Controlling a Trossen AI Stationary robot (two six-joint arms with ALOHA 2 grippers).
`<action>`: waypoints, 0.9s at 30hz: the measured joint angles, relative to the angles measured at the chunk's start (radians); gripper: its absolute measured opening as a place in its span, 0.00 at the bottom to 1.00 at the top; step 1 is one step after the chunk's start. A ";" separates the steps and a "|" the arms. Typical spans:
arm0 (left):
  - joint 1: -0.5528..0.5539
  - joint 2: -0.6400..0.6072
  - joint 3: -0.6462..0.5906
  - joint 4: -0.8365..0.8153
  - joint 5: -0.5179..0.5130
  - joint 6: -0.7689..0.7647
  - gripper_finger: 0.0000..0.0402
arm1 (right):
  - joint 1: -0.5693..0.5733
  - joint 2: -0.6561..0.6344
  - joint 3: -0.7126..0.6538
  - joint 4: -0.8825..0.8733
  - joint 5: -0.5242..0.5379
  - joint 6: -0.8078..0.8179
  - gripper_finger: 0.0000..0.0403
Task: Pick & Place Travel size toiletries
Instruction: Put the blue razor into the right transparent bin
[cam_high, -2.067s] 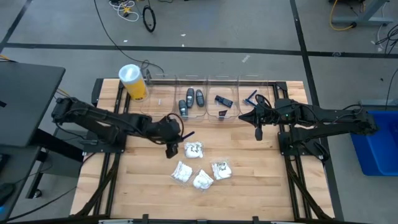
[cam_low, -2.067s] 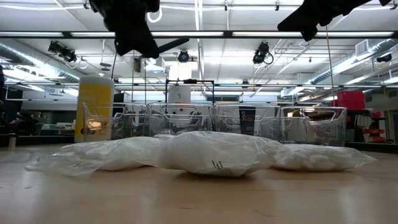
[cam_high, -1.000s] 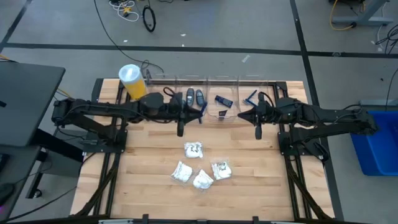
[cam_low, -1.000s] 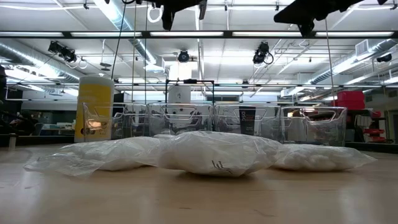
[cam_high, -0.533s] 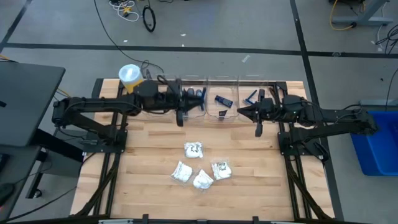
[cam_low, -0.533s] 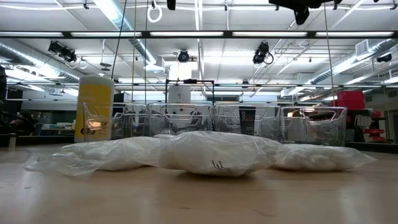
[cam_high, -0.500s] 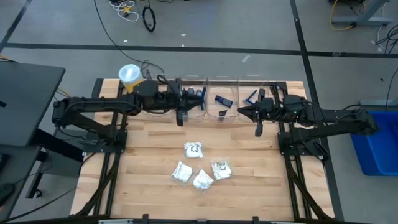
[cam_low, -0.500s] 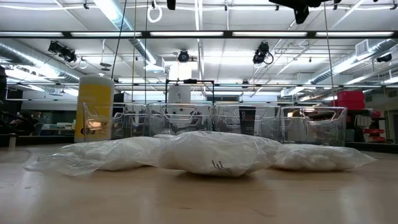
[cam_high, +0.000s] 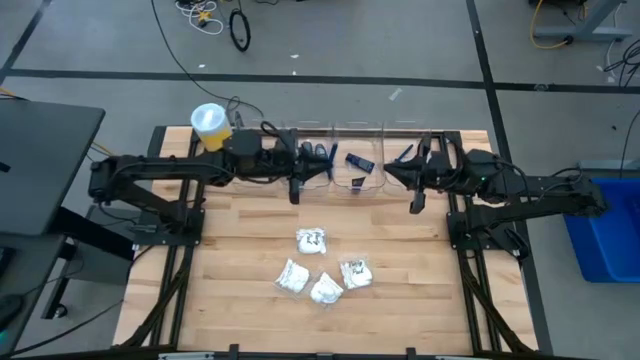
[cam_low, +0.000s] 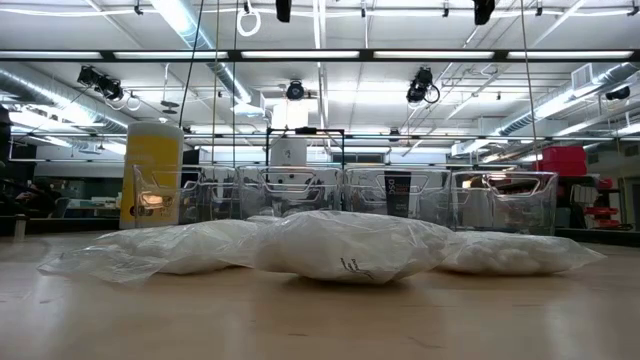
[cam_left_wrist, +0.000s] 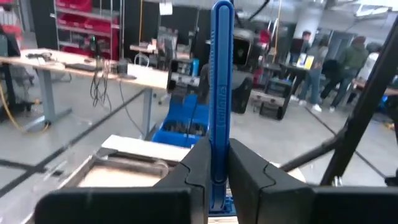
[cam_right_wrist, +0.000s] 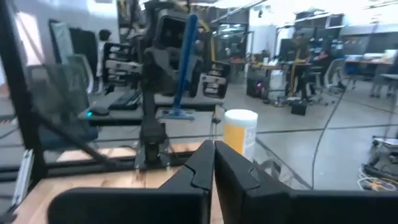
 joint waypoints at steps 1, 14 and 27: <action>0.000 0.005 0.001 0.001 0.002 -0.003 0.11 | 0.000 0.001 0.000 0.007 0.012 0.005 0.07; 0.000 0.061 -0.001 0.036 0.048 -0.024 0.11 | 0.000 0.003 0.000 0.020 0.009 0.049 0.44; 0.000 0.060 -0.001 0.036 0.081 -0.016 0.11 | 0.000 0.152 0.000 0.297 -0.054 0.110 0.66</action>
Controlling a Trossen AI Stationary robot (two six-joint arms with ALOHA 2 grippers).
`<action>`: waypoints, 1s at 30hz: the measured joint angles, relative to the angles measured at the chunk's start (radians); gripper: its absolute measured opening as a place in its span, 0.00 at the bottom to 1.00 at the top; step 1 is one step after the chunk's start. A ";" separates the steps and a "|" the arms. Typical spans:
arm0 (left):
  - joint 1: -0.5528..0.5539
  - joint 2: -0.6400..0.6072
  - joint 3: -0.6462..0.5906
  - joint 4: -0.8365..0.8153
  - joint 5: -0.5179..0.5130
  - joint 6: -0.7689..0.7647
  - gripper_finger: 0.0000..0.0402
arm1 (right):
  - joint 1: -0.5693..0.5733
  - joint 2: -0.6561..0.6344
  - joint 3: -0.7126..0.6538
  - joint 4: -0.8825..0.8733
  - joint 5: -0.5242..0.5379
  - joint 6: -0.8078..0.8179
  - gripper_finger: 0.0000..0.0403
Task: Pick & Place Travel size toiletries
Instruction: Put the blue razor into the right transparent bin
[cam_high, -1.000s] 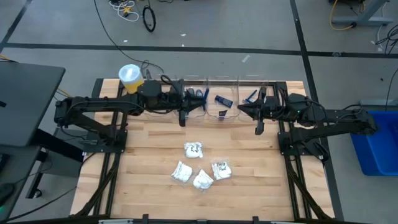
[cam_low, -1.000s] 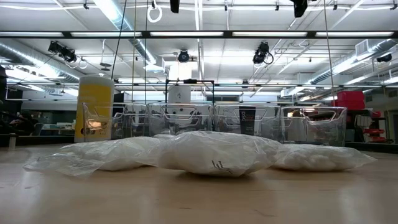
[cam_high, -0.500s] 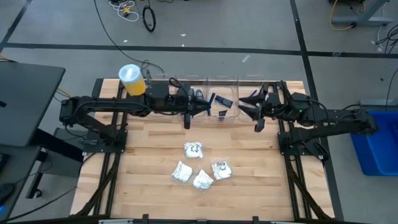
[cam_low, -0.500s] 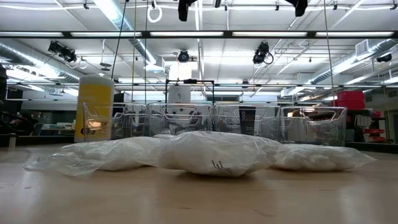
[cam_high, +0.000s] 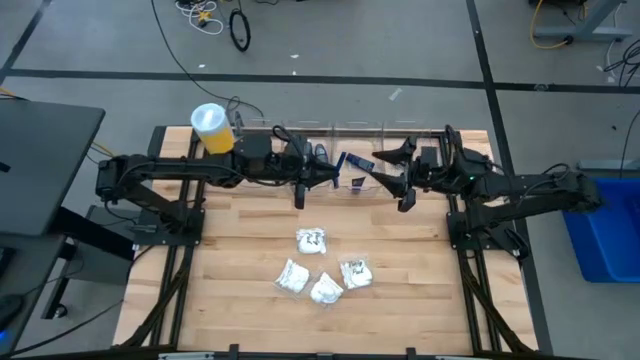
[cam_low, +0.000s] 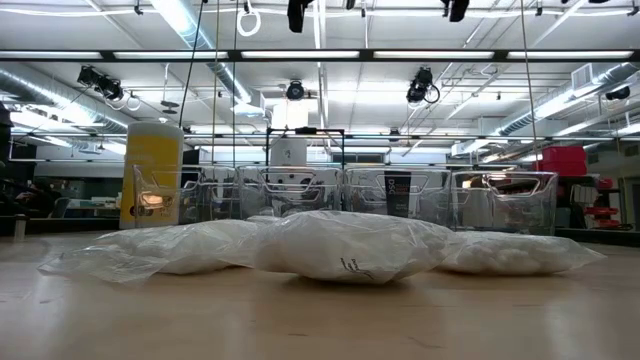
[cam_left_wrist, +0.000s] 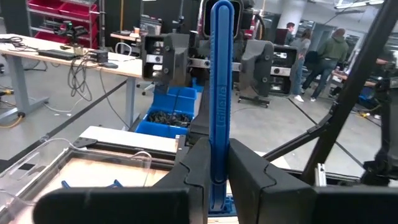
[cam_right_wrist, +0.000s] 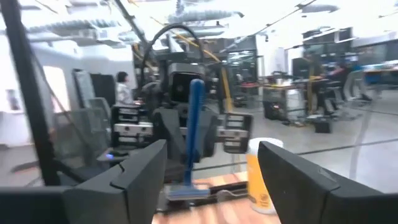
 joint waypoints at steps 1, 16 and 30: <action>0.000 0.000 0.000 0.000 0.006 0.000 0.11 | 0.000 0.012 0.000 0.016 -0.016 0.015 0.66; 0.000 0.000 0.000 -0.001 0.029 0.001 0.10 | 0.000 0.134 0.000 0.221 -0.087 0.090 0.65; 0.000 -0.001 0.000 0.000 0.036 0.001 0.11 | -0.020 0.291 0.192 0.134 -0.121 0.047 0.66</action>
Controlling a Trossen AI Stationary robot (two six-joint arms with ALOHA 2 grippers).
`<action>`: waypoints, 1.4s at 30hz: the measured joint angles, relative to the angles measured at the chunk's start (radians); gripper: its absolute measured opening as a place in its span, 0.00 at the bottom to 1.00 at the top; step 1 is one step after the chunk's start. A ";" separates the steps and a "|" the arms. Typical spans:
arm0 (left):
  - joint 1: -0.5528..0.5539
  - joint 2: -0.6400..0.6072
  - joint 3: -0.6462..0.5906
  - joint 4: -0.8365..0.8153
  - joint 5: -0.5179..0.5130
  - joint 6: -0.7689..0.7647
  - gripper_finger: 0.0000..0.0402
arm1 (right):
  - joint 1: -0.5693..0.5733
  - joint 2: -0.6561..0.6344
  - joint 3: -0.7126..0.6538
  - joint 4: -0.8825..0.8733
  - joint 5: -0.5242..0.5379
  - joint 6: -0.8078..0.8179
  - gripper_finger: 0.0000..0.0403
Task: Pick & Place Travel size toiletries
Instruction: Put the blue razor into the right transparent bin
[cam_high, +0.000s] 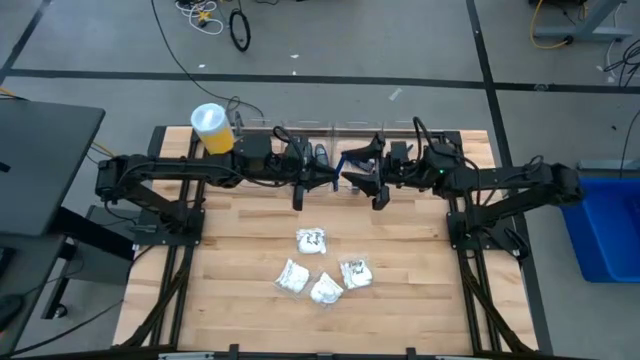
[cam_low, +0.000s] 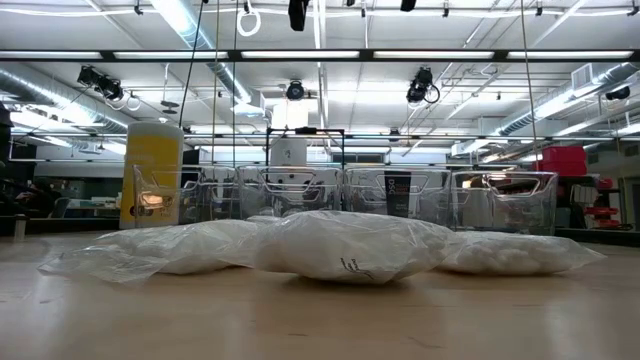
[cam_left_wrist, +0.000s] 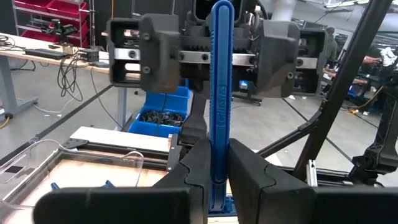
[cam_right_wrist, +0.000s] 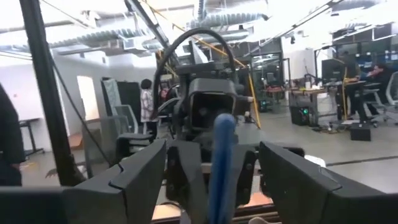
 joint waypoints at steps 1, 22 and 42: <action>0.000 0.000 0.000 0.000 0.000 0.000 0.11 | -0.001 0.006 0.007 0.001 -0.001 0.000 0.67; 0.000 0.000 0.000 -0.001 0.013 0.000 0.11 | -0.013 0.058 0.035 -0.006 -0.071 0.053 0.39; -0.001 0.000 0.000 -0.001 0.015 0.007 0.10 | -0.013 0.058 0.035 -0.012 -0.067 0.051 0.13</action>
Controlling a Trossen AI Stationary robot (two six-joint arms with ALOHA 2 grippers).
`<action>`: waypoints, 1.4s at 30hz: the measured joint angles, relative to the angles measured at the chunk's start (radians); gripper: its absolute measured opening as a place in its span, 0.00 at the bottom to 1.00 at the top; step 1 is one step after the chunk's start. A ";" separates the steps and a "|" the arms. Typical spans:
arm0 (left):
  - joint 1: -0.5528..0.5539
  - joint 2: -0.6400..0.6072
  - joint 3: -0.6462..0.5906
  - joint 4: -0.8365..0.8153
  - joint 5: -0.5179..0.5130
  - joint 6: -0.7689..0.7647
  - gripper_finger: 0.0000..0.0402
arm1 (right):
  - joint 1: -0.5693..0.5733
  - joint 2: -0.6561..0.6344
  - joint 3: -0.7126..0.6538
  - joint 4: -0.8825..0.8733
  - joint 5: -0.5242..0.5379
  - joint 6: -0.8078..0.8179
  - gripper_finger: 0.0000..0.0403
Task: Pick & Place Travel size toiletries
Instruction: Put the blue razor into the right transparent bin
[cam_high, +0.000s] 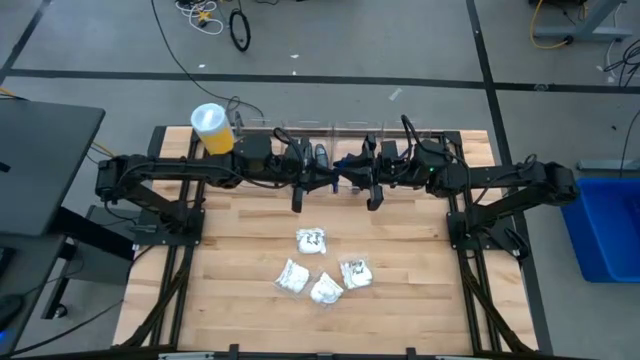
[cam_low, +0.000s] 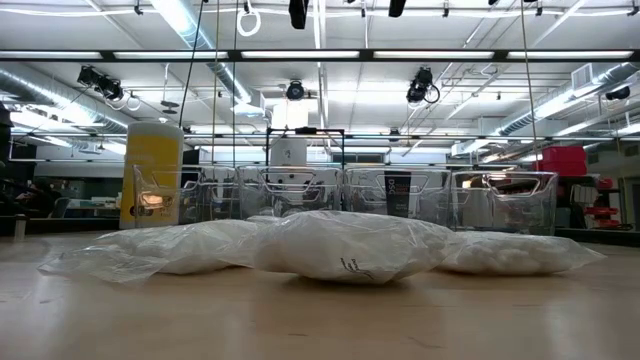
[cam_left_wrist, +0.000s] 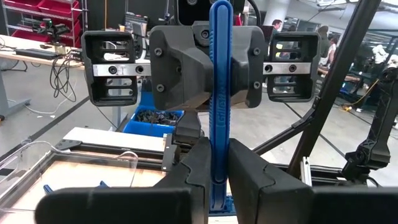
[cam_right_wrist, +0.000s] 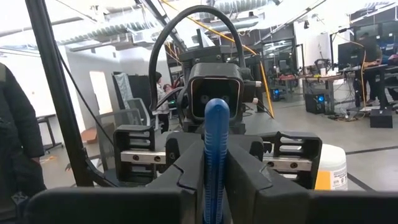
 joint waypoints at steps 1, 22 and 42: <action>0.000 0.000 0.000 0.000 0.000 0.000 0.10 | 0.000 0.000 0.000 0.000 0.000 0.000 0.13; 0.000 0.000 0.000 0.000 -0.018 0.045 0.24 | 0.000 0.000 0.000 0.000 -0.001 0.001 0.11; 0.001 0.000 0.000 -0.005 -0.039 0.025 0.50 | 0.001 -0.001 0.000 0.000 -0.007 -0.002 0.12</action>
